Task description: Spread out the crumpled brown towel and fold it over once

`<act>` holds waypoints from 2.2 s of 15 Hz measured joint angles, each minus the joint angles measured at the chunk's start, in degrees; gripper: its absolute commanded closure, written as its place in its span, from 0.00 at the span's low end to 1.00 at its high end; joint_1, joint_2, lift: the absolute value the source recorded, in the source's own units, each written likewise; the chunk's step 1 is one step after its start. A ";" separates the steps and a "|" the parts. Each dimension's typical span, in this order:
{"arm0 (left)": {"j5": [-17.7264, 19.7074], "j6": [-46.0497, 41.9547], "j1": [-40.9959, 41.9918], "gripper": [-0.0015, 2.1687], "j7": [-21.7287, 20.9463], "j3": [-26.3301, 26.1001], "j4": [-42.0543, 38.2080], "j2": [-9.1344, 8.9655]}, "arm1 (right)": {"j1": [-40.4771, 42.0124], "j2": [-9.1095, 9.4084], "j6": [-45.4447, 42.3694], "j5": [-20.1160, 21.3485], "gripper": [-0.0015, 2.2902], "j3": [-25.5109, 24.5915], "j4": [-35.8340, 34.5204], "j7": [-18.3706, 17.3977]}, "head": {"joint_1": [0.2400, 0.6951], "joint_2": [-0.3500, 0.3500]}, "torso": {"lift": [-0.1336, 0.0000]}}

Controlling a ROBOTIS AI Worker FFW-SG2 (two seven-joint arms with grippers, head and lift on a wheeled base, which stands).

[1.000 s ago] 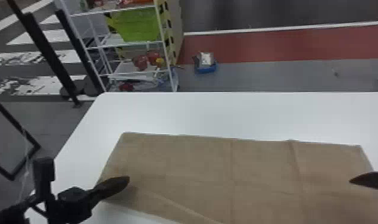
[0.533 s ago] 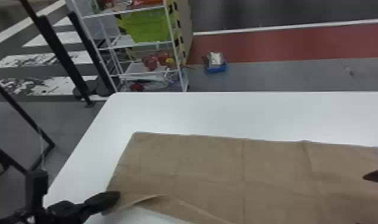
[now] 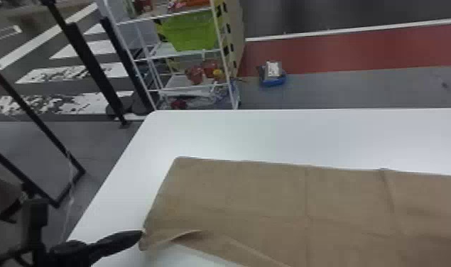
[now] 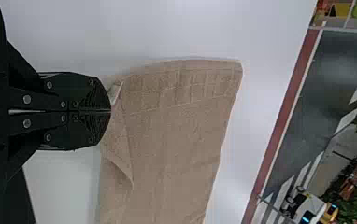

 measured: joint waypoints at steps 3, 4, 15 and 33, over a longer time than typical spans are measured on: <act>6.74 -0.73 0.02 0.88 6.77 -0.02 -1.32 -3.62 | -0.01 0.26 -0.19 0.32 0.02 -0.62 0.23 0.11 | 1.00 0.86 | 0.08; 7.11 0.78 0.04 0.88 8.09 -0.78 -1.87 -4.16 | -0.11 0.03 -0.38 0.61 0.02 -0.72 0.75 0.05 | 1.00 0.84 | 0.08; -7.04 7.63 0.99 0.88 12.94 -7.50 -2.94 -2.08 | -5.80 -1.18 -0.48 4.43 0.02 -0.51 8.09 -0.24 | 1.00 0.83 | 0.08; 8.07 -8.38 -7.58 0.06 19.76 -9.70 2.96 -4.39 | -25.18 -1.41 14.21 9.79 0.14 -2.74 22.71 -13.80 | 1.00 0.49 | 0.08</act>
